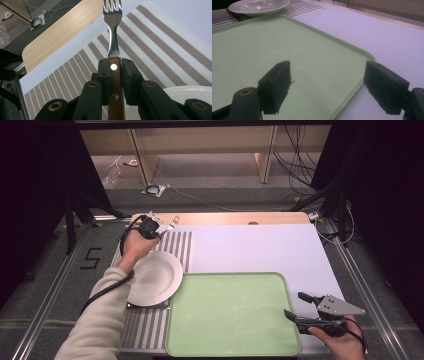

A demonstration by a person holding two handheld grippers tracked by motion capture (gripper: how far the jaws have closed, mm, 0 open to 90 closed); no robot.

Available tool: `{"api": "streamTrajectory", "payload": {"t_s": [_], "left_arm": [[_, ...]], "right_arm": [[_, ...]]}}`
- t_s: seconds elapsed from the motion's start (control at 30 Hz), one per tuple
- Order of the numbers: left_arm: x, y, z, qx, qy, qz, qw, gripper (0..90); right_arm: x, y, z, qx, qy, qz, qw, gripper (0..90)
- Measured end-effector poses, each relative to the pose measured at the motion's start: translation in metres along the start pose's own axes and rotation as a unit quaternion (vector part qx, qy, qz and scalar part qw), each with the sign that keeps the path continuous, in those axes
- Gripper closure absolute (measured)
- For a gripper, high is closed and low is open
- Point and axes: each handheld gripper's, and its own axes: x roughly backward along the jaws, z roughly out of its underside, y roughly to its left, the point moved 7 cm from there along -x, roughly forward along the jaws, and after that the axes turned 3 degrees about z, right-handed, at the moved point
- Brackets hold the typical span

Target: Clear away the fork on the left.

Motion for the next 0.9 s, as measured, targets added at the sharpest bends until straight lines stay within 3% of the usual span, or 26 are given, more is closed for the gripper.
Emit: {"api": "streamTrajectory", "payload": {"t_s": [0.43, 0.73, 0.9], "left_arm": [[0.023, -0.029, 0.011, 0.011, -0.031, 0.009, 0.9994, 77.4], [0.037, -0.052, 0.010, -0.001, -0.052, 0.013, 0.9986, 77.3], [0.046, -0.063, 0.012, 0.006, -0.063, 0.013, 0.9979, 77.3]], "right_arm": [[0.000, 0.000, 0.000, 0.000, -0.002, 0.001, 1.0000, 23.0], [0.000, 0.000, -0.001, -0.001, -0.003, 0.002, 1.0000, 23.0], [0.002, 0.000, 0.000, 0.001, 0.001, 0.004, 1.0000, 23.0]]}}
